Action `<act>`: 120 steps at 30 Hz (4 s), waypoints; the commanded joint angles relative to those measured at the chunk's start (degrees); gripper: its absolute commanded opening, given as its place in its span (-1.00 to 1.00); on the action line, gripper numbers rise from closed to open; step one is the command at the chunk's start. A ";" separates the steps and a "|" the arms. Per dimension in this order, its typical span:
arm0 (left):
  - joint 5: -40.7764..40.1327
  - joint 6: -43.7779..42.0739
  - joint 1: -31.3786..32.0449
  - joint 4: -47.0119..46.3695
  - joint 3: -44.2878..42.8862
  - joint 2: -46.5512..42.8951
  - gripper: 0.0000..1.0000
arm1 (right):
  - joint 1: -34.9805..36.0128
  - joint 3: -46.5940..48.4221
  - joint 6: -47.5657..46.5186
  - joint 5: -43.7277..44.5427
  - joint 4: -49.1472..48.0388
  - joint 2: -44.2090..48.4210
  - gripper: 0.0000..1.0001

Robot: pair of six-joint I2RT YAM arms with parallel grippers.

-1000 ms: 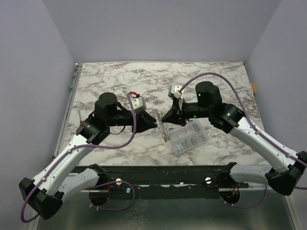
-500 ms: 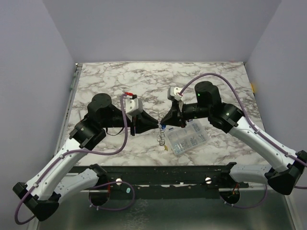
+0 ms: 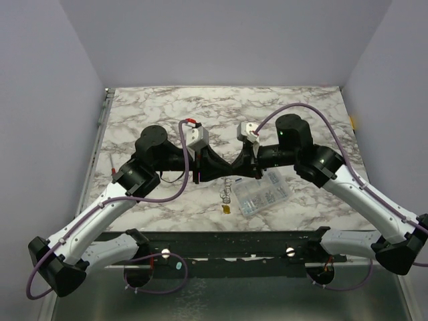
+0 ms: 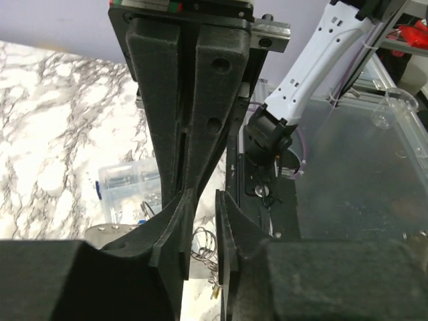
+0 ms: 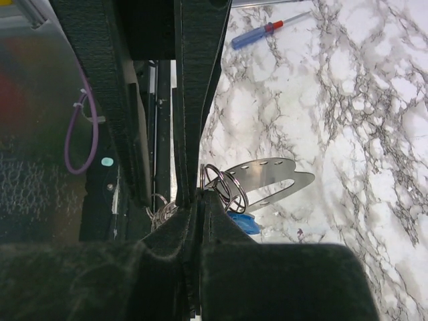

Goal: Put the keys on the keyring

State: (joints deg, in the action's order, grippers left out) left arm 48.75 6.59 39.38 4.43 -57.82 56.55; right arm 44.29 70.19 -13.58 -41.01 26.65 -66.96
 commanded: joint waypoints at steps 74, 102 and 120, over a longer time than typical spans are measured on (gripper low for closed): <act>-52.18 -9.09 33.77 -1.85 26.42 6.80 0.25 | -11.71 -10.08 27.45 54.85 -0.42 5.31 0.88; -61.91 -13.48 44.05 14.46 10.37 32.31 0.02 | -13.73 -13.07 27.32 46.24 -3.10 7.38 0.89; -58.94 -15.30 43.74 16.29 8.53 26.26 -1.00 | -13.75 -13.44 27.23 46.43 -2.91 8.19 0.89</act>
State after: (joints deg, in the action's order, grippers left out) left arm -11.81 -8.19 83.26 19.03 -47.27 89.03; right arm 30.87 57.67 14.31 6.11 24.88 -60.29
